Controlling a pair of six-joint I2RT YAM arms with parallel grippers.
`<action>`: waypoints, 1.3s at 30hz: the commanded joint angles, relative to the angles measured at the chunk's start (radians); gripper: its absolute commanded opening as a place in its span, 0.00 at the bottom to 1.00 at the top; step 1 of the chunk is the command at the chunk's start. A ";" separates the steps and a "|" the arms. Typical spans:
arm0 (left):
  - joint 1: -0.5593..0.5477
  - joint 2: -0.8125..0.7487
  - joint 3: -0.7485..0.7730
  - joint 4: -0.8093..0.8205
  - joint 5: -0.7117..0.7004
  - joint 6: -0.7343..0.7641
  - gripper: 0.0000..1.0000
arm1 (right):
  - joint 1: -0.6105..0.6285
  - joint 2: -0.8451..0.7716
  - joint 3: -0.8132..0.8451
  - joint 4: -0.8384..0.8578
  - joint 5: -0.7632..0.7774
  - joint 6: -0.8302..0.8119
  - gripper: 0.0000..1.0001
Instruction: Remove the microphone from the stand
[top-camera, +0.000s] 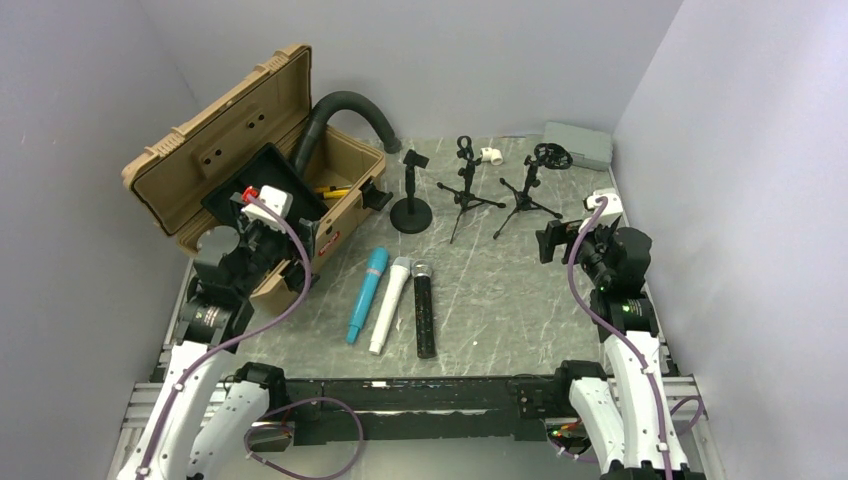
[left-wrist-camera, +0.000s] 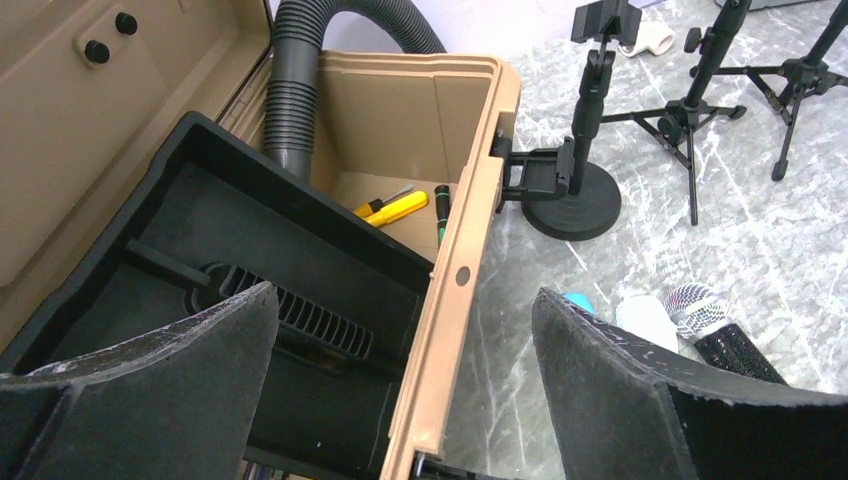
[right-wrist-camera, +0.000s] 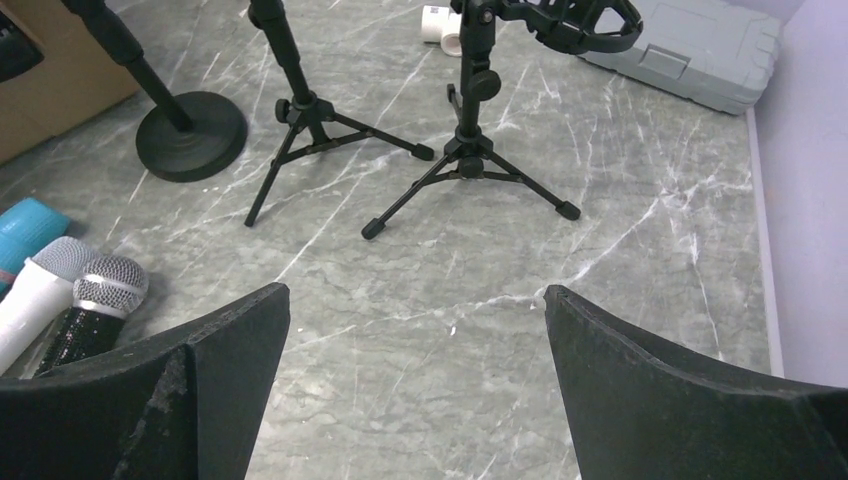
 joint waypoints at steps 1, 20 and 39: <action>0.012 0.029 0.068 0.042 0.013 -0.034 0.99 | -0.011 -0.012 0.032 0.044 0.029 0.017 1.00; 0.134 -0.065 -0.028 0.049 0.092 -0.160 0.99 | -0.040 -0.018 0.034 0.028 0.012 0.020 1.00; 0.155 -0.082 -0.074 0.076 0.159 -0.150 0.99 | -0.052 -0.027 0.040 0.018 0.033 -0.001 1.00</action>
